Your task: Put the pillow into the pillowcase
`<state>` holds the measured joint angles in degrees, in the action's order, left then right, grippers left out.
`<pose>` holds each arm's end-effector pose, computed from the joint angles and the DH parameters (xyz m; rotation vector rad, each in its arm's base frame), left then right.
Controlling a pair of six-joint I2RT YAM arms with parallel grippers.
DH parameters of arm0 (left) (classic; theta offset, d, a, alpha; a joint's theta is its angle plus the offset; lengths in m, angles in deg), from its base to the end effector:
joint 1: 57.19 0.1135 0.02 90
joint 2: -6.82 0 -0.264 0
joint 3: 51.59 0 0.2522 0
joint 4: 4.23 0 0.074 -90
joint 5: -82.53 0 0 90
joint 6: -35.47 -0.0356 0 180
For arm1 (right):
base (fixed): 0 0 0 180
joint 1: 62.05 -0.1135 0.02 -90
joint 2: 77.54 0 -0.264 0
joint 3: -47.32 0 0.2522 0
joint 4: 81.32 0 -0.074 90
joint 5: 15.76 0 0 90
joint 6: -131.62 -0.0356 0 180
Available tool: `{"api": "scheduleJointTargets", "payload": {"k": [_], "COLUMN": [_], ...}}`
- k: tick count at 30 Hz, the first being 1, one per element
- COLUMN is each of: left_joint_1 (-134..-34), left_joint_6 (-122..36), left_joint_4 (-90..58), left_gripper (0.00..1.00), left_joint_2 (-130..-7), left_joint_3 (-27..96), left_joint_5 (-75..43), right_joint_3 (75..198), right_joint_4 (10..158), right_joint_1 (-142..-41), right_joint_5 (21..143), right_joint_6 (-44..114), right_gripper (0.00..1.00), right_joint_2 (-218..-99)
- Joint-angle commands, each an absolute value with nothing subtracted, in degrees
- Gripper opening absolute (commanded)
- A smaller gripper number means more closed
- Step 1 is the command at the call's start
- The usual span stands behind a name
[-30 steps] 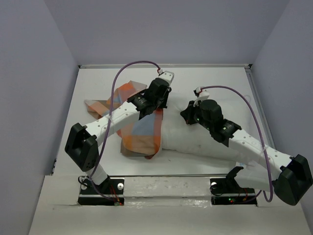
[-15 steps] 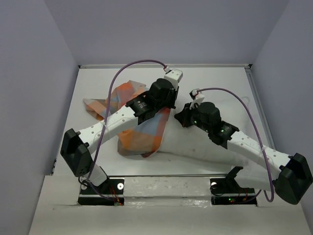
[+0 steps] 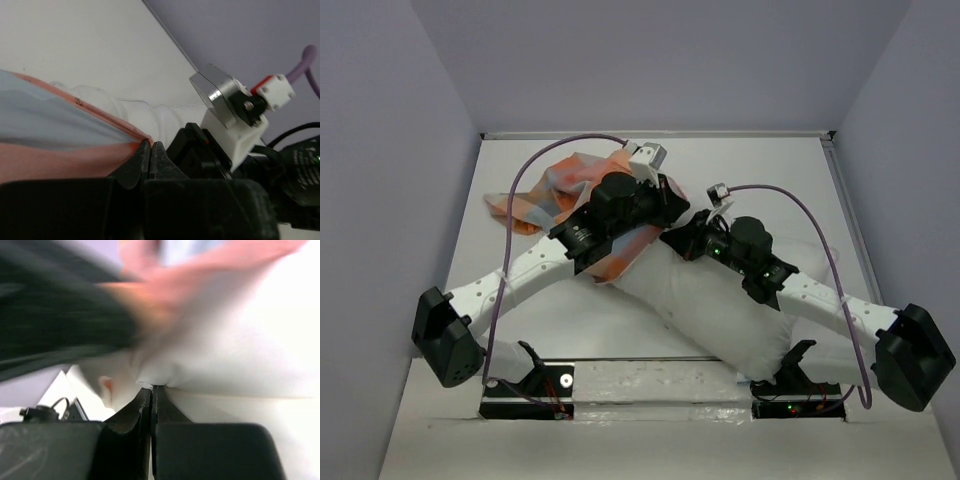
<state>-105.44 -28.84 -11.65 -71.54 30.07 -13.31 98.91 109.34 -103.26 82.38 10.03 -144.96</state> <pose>0.2155 -0.2469 0.3787 0.4243 1.7019 -1.0519 0.1998 0.1817 0.2786 -0.2635 1.7570 1.0627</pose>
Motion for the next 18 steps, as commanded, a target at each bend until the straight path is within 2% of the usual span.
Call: {"api": "scheduleJointTargets", "payload": {"k": [1,6,8,9,10,12,13,15,18], "left_joint_1": [-107.6,-107.6,-107.6,-107.6,-107.6,-107.6,-107.6,-107.6,-107.6], "left_joint_6": [-21.0,-17.5,-18.0,-18.7,-20.3,-22.9,-24.1,-27.9,-30.1], "left_joint_4": [-1.6,1.4,1.9,0.6,0.0,-2.8,-3.9,-6.6,-9.1], "left_gripper": [0.0,0.0,0.19,0.33,0.58,0.77,0.9,0.98,0.99], "left_joint_2": [-63.1,-65.5,-67.4,-68.1,-68.8,-68.8,-68.4,-66.0,-60.3], "left_joint_3": [26.9,23.4,24.2,24.9,26.1,26.9,26.7,24.9,17.3], "left_joint_5": [-21.2,-20.8,-20.6,-19.4,-18.7,-15.5,-13.5,-6.7,8.3], "right_joint_3": [98.6,101.0,101.9,102.6,103.2,105.2,107.6,111.0,114.3], "right_joint_4": [125.5,122.6,117.6,115.3,113.8,110.2,106.3,100.9,95.6], "right_joint_1": [-97.3,-93.5,-91.9,-91.2,-89.3,-88.0,-87.5,-86.2,-85.7], "right_joint_5": [78.4,72.9,71.0,70.3,71.0,72.6,72.7,72.8,72.5], "right_joint_6": [3.2,0.3,0.2,0.3,0.4,1.2,2.7,5.4,8.4], "right_gripper": [0.0,0.0,0.0,0.0,0.0,0.0,0.0,0.0,0.09], "right_joint_2": [-143.3,-148.5,-150.1,-150.3,-150.6,-151.0,-151.3,-151.1,-150.8]}}
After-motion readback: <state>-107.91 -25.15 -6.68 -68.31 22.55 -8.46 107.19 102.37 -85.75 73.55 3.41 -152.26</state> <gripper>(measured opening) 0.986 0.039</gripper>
